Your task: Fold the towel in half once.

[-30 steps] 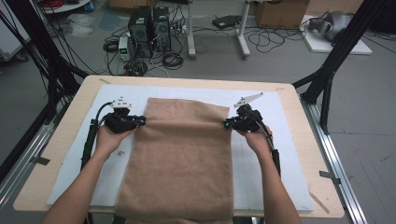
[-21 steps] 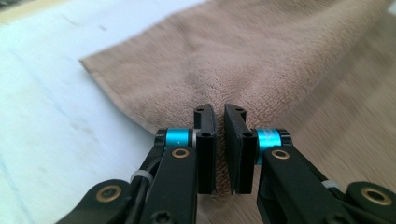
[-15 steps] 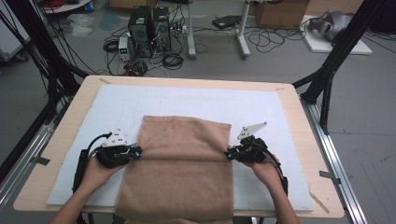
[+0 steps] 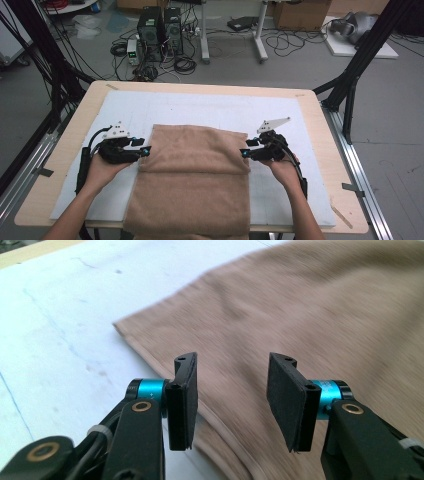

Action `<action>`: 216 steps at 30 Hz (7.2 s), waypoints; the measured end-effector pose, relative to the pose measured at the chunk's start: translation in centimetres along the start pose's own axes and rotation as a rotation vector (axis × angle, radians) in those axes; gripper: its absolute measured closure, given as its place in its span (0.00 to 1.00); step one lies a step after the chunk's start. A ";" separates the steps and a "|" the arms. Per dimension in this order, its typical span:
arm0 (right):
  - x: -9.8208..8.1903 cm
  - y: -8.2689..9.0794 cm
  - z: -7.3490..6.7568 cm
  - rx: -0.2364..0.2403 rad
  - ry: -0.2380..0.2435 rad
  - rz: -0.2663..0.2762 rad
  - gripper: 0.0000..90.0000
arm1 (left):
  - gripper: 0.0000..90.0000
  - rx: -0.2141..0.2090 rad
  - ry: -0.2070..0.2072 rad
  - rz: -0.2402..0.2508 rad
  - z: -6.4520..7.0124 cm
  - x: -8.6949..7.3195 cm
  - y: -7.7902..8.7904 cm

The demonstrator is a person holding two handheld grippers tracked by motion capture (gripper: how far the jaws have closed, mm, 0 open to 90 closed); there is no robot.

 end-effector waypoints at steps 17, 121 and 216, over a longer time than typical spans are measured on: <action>-0.7 -4.7 3.8 -0.117 -0.103 -0.114 0.69 | 0.72 0.055 0.044 -0.156 -1.9 -0.4 -6.4; 7.0 2.9 4.4 -0.153 0.052 -0.002 0.94 | 0.91 0.140 -0.018 0.043 -2.1 9.9 -1.2; -2.7 4.8 -11.0 0.144 0.247 0.034 0.91 | 0.91 -0.097 -0.173 0.084 8.0 -5.0 9.7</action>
Point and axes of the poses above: each handheld gripper's, and its own axes: y roughly backward along the jaws, x roughly out of its top, z roughly to its right, the point moved 2 cm from there along -y, roughly forward along the jaws, and after that the axes turned 4 degrees about x, right-handed, at the moved point
